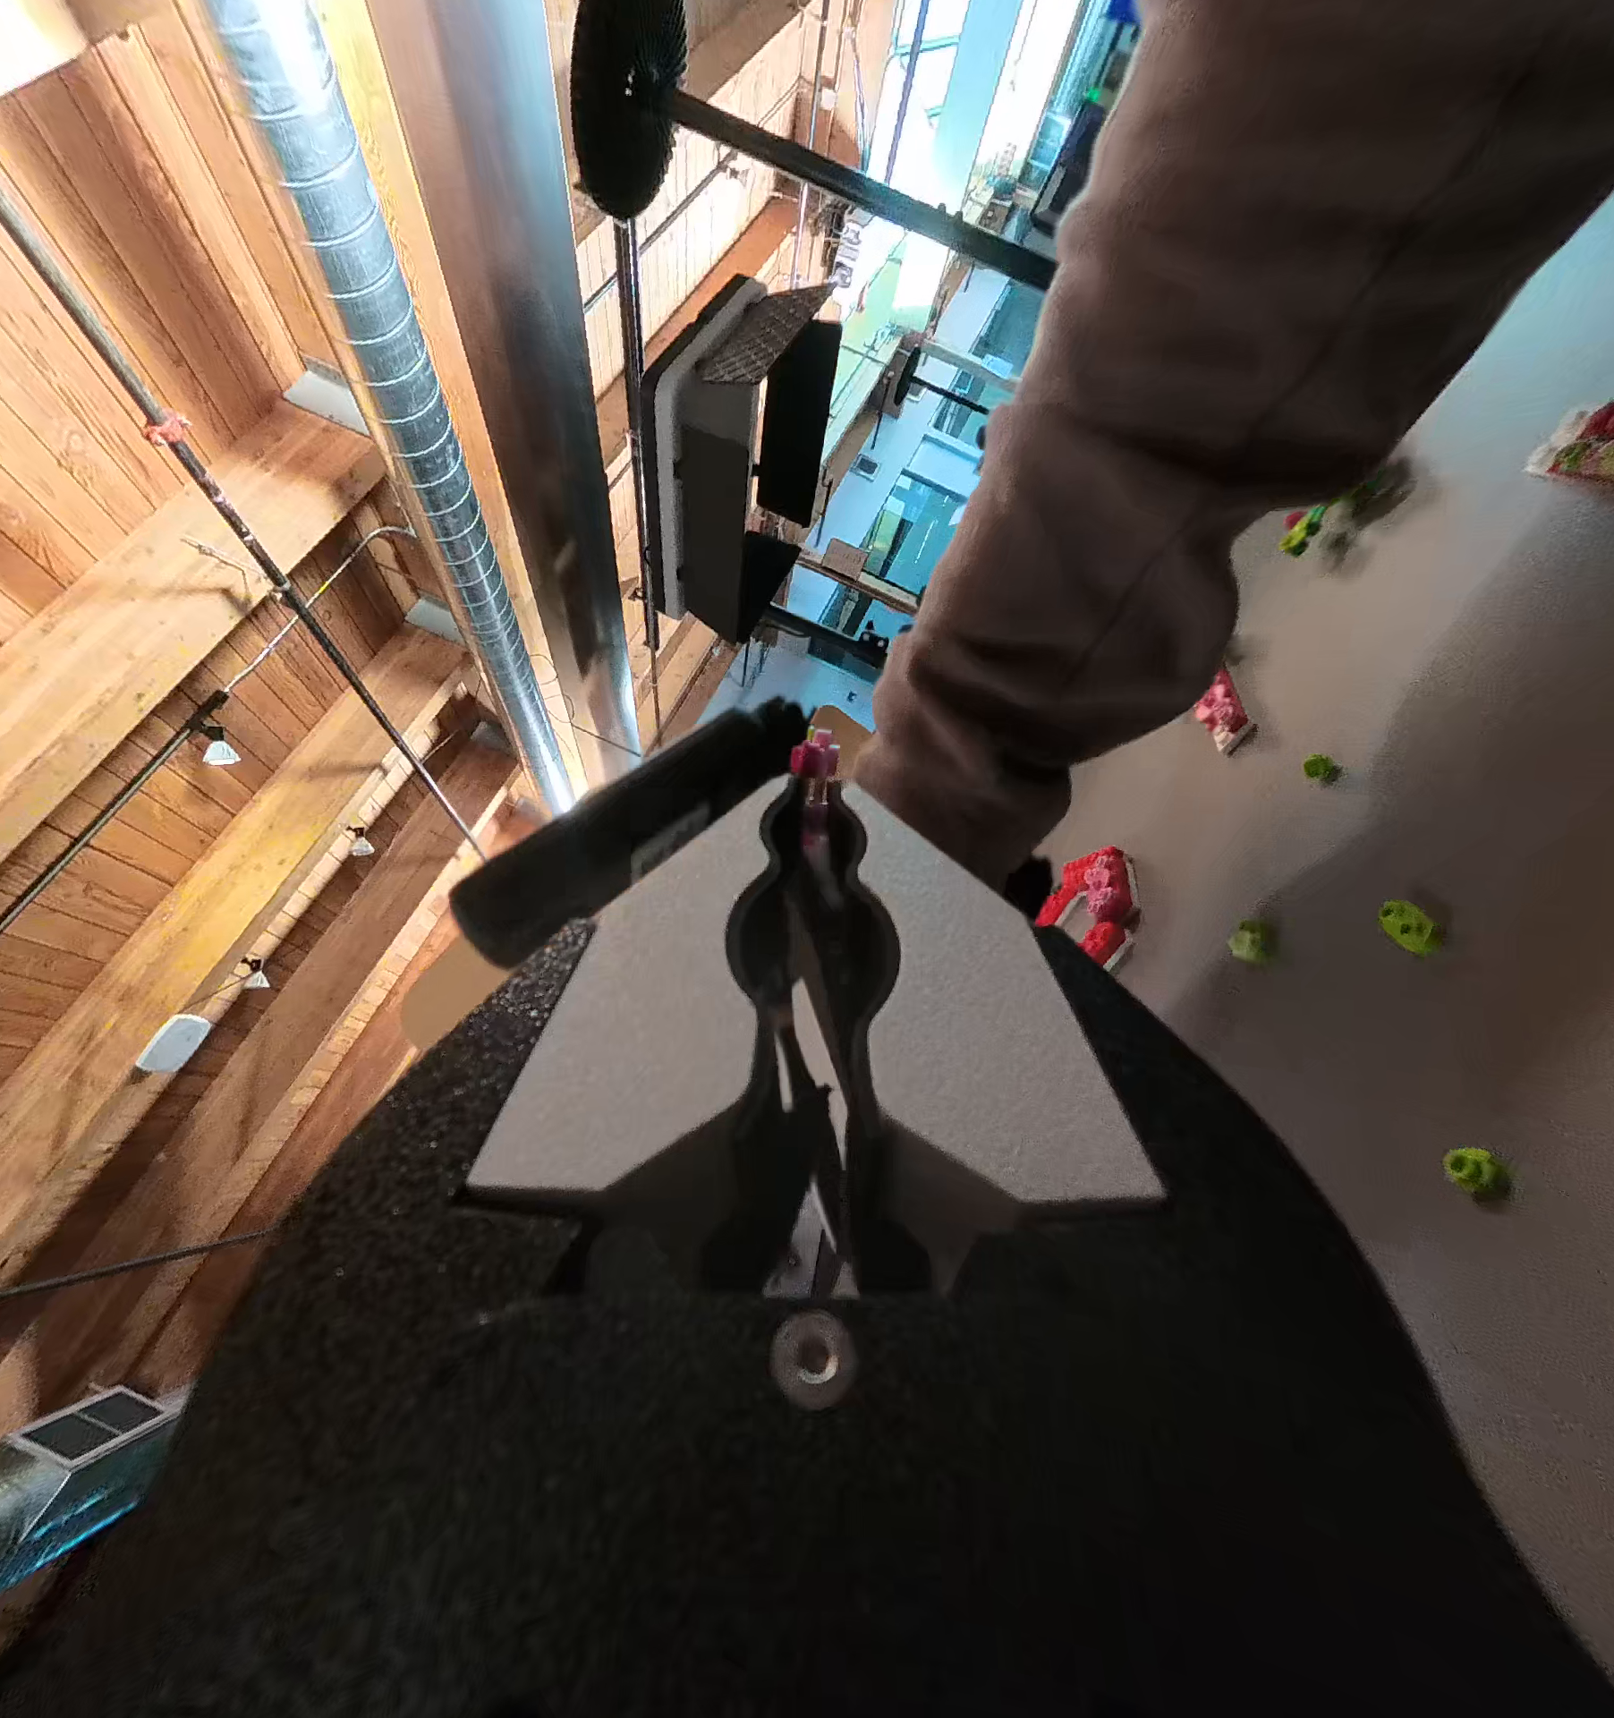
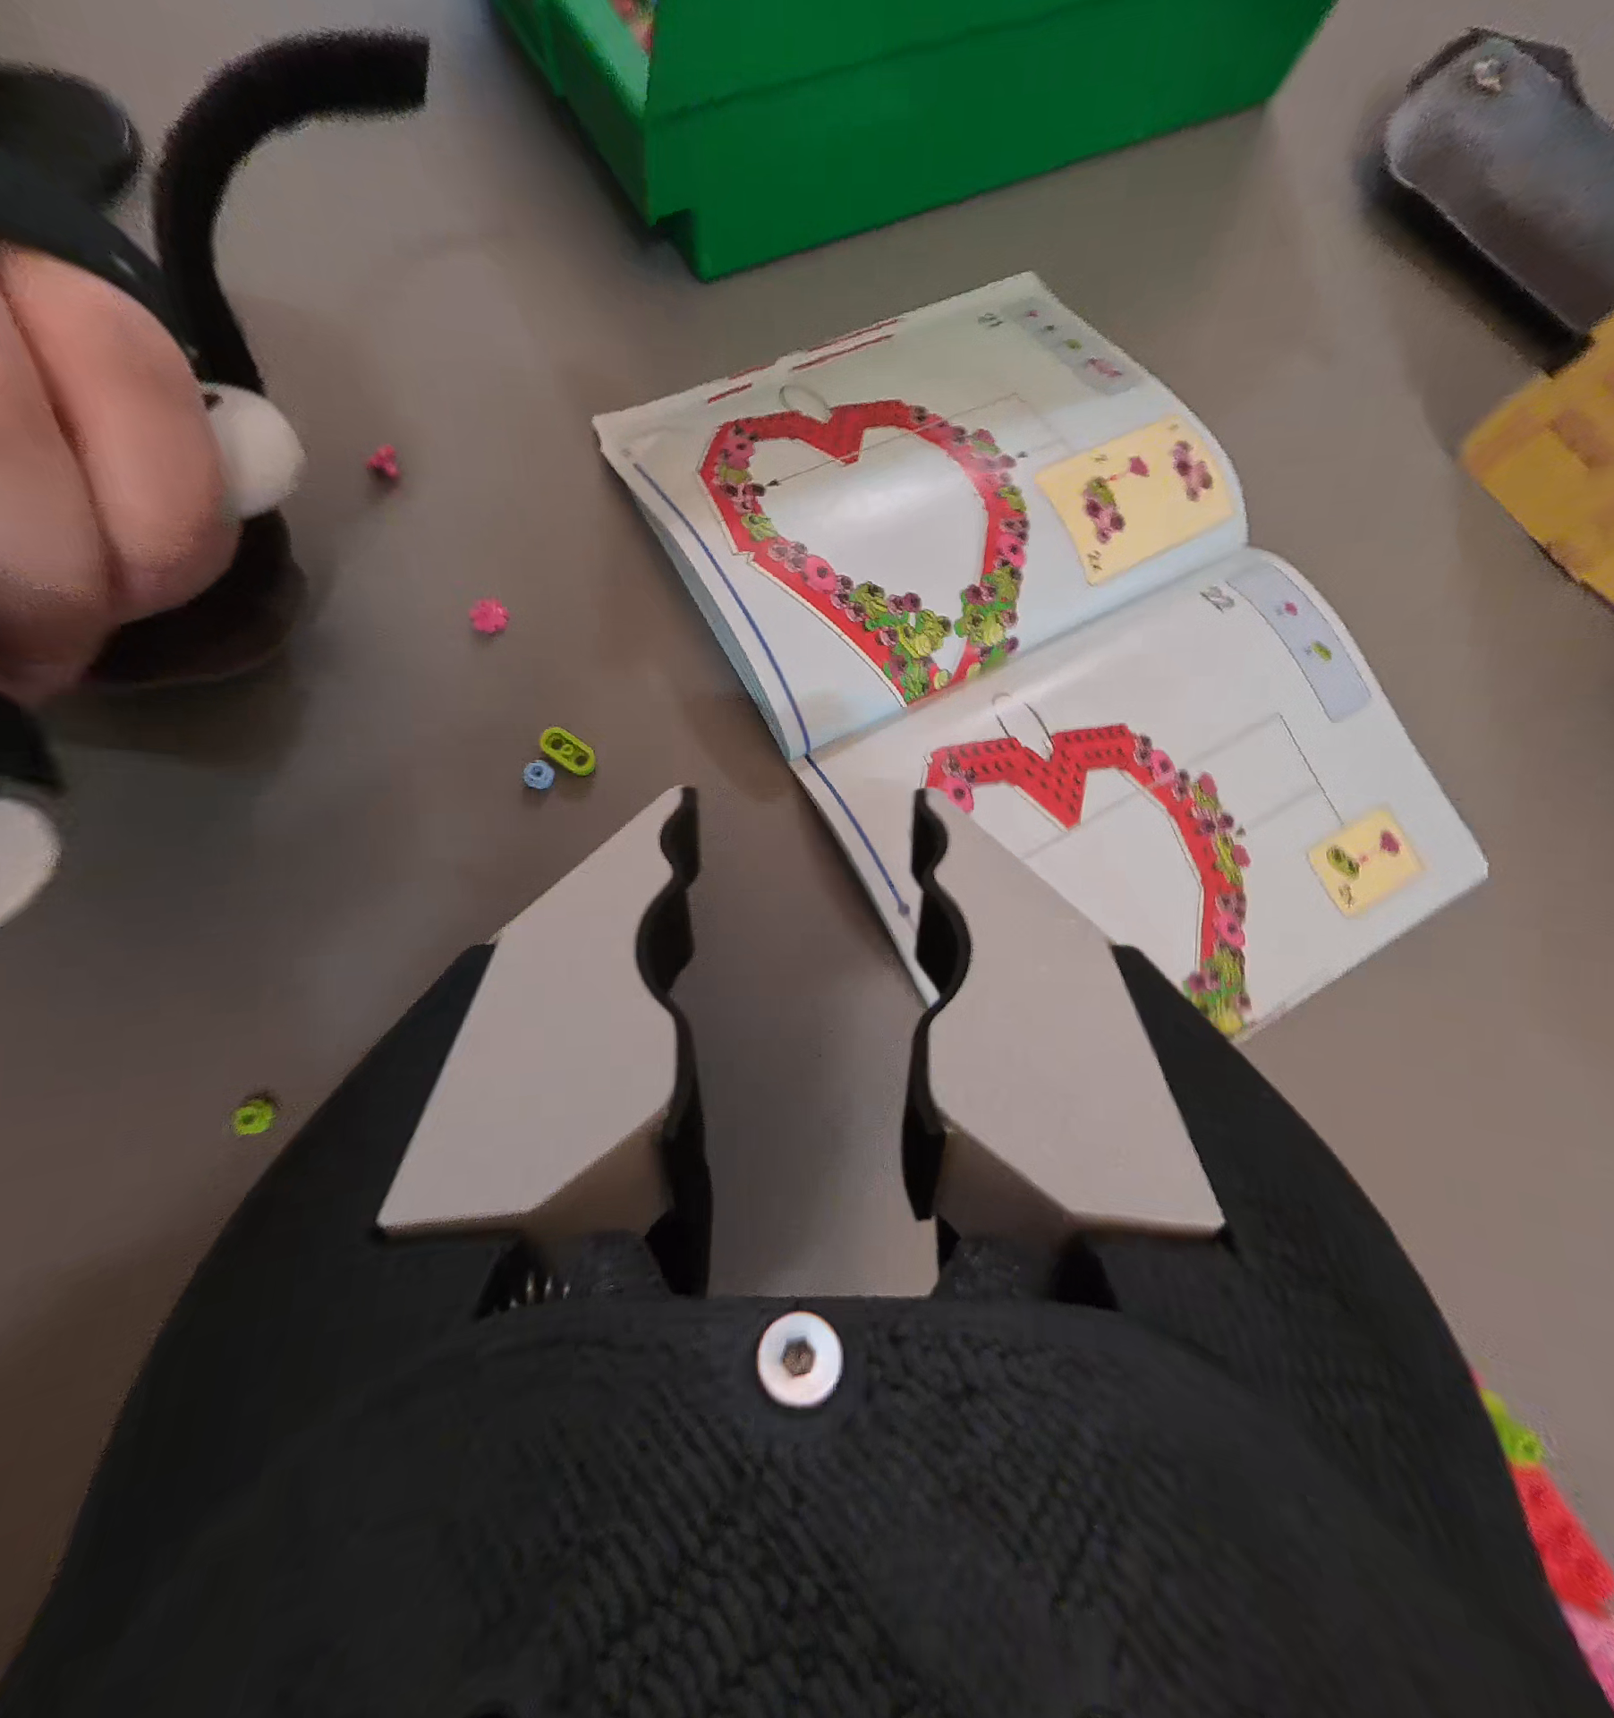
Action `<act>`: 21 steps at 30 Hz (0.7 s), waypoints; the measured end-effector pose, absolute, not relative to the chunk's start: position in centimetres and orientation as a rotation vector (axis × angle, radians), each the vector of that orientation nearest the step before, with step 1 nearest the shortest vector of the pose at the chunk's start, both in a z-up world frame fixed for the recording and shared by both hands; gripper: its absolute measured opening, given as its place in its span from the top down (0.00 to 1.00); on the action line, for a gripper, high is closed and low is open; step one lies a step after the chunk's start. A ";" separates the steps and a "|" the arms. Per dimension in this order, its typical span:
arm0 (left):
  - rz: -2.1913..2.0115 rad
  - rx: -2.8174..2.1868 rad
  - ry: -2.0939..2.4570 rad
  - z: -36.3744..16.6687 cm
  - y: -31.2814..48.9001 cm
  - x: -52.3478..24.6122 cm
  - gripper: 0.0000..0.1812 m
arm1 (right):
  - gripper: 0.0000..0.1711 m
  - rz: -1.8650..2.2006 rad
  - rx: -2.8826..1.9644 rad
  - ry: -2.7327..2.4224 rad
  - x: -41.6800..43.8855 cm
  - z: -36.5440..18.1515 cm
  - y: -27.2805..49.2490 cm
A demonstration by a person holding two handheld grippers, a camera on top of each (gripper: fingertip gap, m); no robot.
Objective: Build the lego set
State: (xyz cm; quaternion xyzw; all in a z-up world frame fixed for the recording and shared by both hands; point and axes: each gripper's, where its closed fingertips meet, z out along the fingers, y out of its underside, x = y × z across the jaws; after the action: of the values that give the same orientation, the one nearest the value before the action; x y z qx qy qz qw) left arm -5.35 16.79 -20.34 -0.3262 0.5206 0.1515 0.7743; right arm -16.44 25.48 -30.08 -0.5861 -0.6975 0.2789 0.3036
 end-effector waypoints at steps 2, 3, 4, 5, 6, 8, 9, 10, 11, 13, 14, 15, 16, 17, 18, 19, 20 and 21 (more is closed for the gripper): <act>0.323 -0.697 1.133 -20.3 16.5 -5.1 0.99 | 0.68 0.658 -1.492 -1.931 -17.5 -31.2 25.3; 0.323 -0.694 1.133 -20.3 16.5 -5.1 0.99 | 0.68 0.616 -1.458 -1.963 -18.1 -31.6 25.3; 0.322 -0.692 1.133 -20.3 16.4 -5.0 0.99 | 0.68 0.588 -1.423 -1.990 -18.7 -31.9 25.2; 0.323 -0.692 1.132 -20.3 16.4 -5.0 0.99 | 0.68 0.578 -1.396 -2.013 -19.3 -32.1 25.0; 0.327 -0.690 1.130 -20.2 16.4 -5.1 0.99 | 0.68 0.579 -1.381 -2.037 -19.9 -32.4 24.7; 0.337 -0.686 1.129 -20.1 16.5 -5.2 0.99 | 0.69 0.601 -1.362 -2.073 -20.8 -32.5 24.2; 0.345 -0.680 1.125 -20.0 16.4 -5.3 0.99 | 0.70 0.641 -1.352 -2.079 -21.2 -32.3 23.8; 0.351 -0.672 1.122 -19.8 16.4 -5.3 0.99 | 0.72 0.699 -1.342 -2.083 -21.6 -31.9 23.3; 0.357 -0.667 1.118 -19.7 16.3 -5.4 0.99 | 0.75 0.759 -1.333 -2.093 -21.8 -31.6 22.6; 0.360 -0.656 1.106 -19.3 16.2 -5.5 0.99 | 0.79 0.872 -1.307 -2.145 -22.1 -31.2 20.9; 0.362 -0.647 1.099 -19.1 16.0 -5.5 0.99 | 0.79 0.918 -1.278 -2.175 -22.3 -31.1 20.0; 0.369 -0.633 1.091 -18.8 15.8 -5.6 0.99 | 0.80 0.955 -1.240 -2.209 -22.3 -31.1 19.1; 0.380 -0.617 1.082 -18.5 15.5 -5.6 0.99 | 0.81 0.980 -1.205 -2.238 -22.5 -31.1 18.3; 0.386 -0.606 1.069 -18.0 15.3 -5.7 0.99 | 0.81 0.998 -1.177 -2.264 -22.7 -31.3 17.5; 0.382 -0.602 1.051 -17.5 15.0 -5.9 0.99 | 0.81 1.019 -1.148 -2.287 -22.9 -31.4 16.7; 0.373 -0.598 1.034 -17.0 14.8 -6.0 0.99 | 0.81 1.042 -1.111 -2.308 -23.1 -31.5 15.9; 0.368 -0.590 1.020 -16.6 14.5 -6.1 0.99 | 0.82 1.054 -1.071 -2.329 -23.4 -31.7 15.2; 0.371 -0.581 1.014 -16.4 14.2 -6.1 0.99 | 0.82 1.058 -1.029 -2.355 -23.6 -31.8 14.5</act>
State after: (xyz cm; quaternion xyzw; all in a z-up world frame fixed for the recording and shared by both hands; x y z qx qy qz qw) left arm -6.09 14.23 -16.39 -0.2727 0.4756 0.1740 0.8180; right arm -23.65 14.46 -31.81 -0.3643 -0.8334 0.3745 0.1804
